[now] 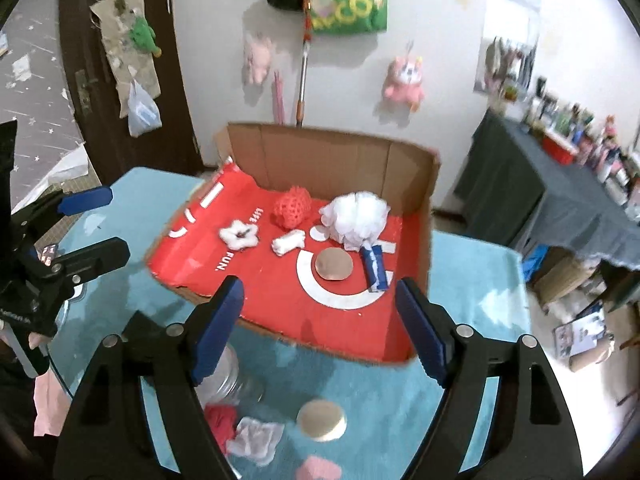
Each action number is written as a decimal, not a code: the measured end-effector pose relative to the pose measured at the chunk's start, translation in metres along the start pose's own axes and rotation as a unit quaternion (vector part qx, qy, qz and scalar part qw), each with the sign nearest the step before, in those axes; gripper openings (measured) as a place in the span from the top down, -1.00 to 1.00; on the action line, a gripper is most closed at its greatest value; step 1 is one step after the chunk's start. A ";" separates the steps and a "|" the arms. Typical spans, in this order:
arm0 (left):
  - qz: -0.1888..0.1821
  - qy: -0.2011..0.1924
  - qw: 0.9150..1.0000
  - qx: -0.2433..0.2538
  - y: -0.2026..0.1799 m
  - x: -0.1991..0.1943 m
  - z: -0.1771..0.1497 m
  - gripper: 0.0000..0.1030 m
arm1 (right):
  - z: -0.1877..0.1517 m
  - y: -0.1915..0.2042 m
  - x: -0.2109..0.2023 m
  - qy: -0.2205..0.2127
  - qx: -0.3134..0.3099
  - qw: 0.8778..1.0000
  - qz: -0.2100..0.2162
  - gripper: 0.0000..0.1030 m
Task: Organize soft objects
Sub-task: 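Withdraw both tools from the box back toward the table items, then grasp the black fluffy scrunchie with the left gripper while the right grasps the red plush bunny, then carry the black scrunchie and red bunny over into the red box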
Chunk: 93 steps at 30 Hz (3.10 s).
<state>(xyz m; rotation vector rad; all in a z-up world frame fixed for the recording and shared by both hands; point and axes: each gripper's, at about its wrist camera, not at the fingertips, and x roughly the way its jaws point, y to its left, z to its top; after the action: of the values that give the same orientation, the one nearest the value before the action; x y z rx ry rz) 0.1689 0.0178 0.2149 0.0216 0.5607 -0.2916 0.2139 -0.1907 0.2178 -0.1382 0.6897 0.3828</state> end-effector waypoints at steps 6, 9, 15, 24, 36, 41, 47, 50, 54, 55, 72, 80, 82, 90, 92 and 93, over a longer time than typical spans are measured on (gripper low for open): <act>0.012 -0.042 0.999 0.001 -0.018 -0.044 -0.030 -0.99 | -0.033 0.021 -0.053 -0.056 -0.010 0.998 -0.001 -0.67; 0.027 -0.068 0.997 0.003 -0.028 -0.061 -0.049 -1.00 | -0.054 0.029 -0.071 -0.076 -0.006 0.997 0.004 -0.67; 0.027 -0.092 0.995 -0.014 -0.040 -0.082 -0.089 -1.00 | -0.100 0.044 -0.091 -0.112 0.002 0.994 -0.019 -0.68; 0.043 -0.082 0.995 -0.022 -0.049 -0.079 -0.143 -1.00 | -0.155 0.049 -0.089 -0.130 0.039 0.989 -0.062 -0.69; 0.048 -0.001 0.997 -0.053 -0.036 -0.029 -0.192 -1.00 | -0.203 0.042 -0.028 -0.056 0.065 0.995 -0.060 -0.69; 0.052 0.012 0.997 -0.058 -0.029 -0.020 -0.196 -1.00 | -0.209 0.041 -0.013 -0.036 0.072 0.995 -0.051 -0.69; 0.062 0.029 0.996 -0.059 -0.018 -0.011 -0.195 -1.00 | -0.206 0.046 0.000 -0.022 0.070 0.997 -0.034 -0.69; 0.069 0.044 0.995 -0.058 -0.012 -0.004 -0.194 -0.99 | -0.202 0.051 0.008 -0.013 0.068 0.997 -0.015 -0.69; 0.072 0.063 0.994 -0.060 0.001 0.004 -0.192 -0.96 | -0.194 0.061 0.019 -0.002 0.061 0.998 0.008 -0.69; 0.073 0.066 0.993 -0.060 0.004 0.006 -0.191 -0.96 | -0.192 0.064 0.023 0.001 0.060 0.998 0.015 -0.69; 0.035 0.120 0.991 -0.050 0.024 0.038 -0.190 -0.23 | -0.172 0.088 0.062 0.034 0.034 0.994 0.103 -0.20; 0.019 0.132 0.990 -0.054 0.030 0.045 -0.190 0.13 | -0.173 0.085 0.081 0.064 0.028 0.993 0.098 -0.13; 0.002 0.137 0.989 -0.053 0.029 0.045 -0.189 0.41 | -0.174 0.085 0.080 0.060 0.025 0.993 0.098 0.20; -0.010 0.098 0.995 -0.028 0.010 0.006 -0.177 0.44 | -0.172 0.076 0.048 0.021 0.036 0.992 0.121 0.24; -0.029 0.092 0.995 -0.025 0.002 0.000 -0.172 0.44 | -0.170 0.073 0.040 0.011 0.036 0.992 0.119 0.24; -0.039 0.091 0.995 -0.021 -0.003 0.000 -0.170 0.44 | -0.168 0.071 0.036 0.008 0.035 0.993 0.115 0.24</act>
<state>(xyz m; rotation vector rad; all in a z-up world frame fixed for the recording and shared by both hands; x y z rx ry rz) 0.0792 0.0319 0.0707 -0.0155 0.7494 -0.3564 0.1118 -0.1561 0.0657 0.0055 0.7367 0.5786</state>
